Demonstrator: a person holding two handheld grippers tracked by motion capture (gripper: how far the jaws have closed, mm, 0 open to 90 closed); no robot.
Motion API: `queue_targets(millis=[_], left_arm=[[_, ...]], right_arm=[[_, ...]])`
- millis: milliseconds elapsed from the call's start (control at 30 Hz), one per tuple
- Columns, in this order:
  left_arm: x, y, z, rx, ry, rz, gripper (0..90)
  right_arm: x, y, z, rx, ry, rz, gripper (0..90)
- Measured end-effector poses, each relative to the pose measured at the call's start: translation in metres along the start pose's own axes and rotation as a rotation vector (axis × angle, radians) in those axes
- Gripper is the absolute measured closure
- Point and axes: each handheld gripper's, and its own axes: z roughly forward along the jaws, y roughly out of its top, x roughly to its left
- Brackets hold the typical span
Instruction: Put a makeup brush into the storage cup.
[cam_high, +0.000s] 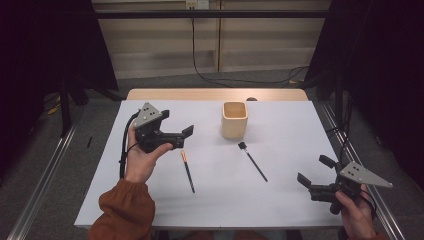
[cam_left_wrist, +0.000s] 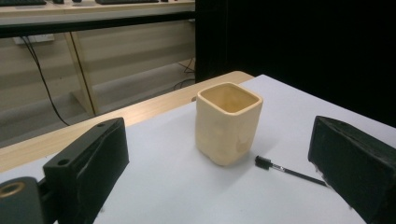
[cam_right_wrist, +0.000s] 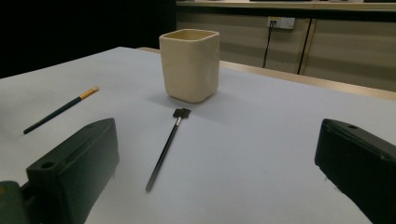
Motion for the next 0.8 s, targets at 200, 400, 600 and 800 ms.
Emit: queue_targets(millis=[200, 400, 600, 800], left_arm=[[0.000, 0.004, 0.004, 0.066, -0.016, 0.007, 7.1], [-0.001, 0.005, 0.011, 0.139, -0.002, 0.015, 7.5], [0.001, 0.001, 0.019, 0.248, 0.012, 0.010, 8.3], [-0.002, -0.003, 0.022, 0.352, 0.024, 0.004, 8.3]], right_arm=[[0.000, 0.000, 0.000, 0.005, 0.007, 0.002, 0.0], [0.000, 0.000, 0.000, 0.006, 0.006, 0.002, 0.0], [0.000, 0.000, 0.001, 0.016, 0.010, 0.000, 0.0], [0.000, -0.001, 0.001, 0.018, 0.012, 0.003, 0.0]])
